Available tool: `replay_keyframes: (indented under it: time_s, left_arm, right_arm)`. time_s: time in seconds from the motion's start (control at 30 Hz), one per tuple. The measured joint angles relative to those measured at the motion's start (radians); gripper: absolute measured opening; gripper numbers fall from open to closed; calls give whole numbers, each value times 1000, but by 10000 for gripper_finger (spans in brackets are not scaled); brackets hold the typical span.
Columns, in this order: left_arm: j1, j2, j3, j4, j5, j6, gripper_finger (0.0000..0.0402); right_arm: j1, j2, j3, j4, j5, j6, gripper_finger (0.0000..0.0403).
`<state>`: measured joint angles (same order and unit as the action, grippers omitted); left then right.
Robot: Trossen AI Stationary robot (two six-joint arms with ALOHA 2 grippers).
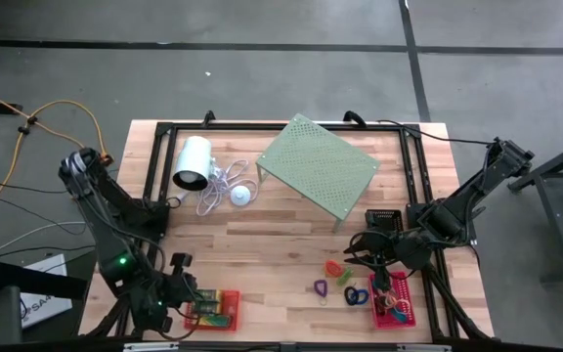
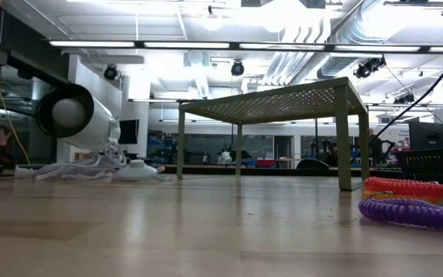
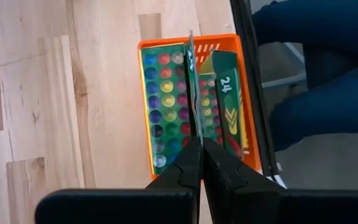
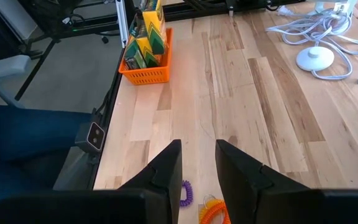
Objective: Pick & Place Office Desk Supplies
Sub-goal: Put the crayon box into the orange bin
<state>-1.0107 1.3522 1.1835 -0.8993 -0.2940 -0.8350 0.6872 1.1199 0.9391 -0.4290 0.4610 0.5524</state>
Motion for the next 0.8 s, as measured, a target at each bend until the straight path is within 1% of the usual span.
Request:
replay_keyframes:
  time_s: [0.2,0.37,0.8]
  left_arm:
    - [0,24,0,45,39,6,0]
    - [0,29,0,49,33,5,0]
    - [7,102,-1,48,30,22,0]
  right_arm:
    - [0,0,0,0,0,0,86]
    - [0,0,0,0,0,0,86]
    - [0,0,0,0,0,0,86]
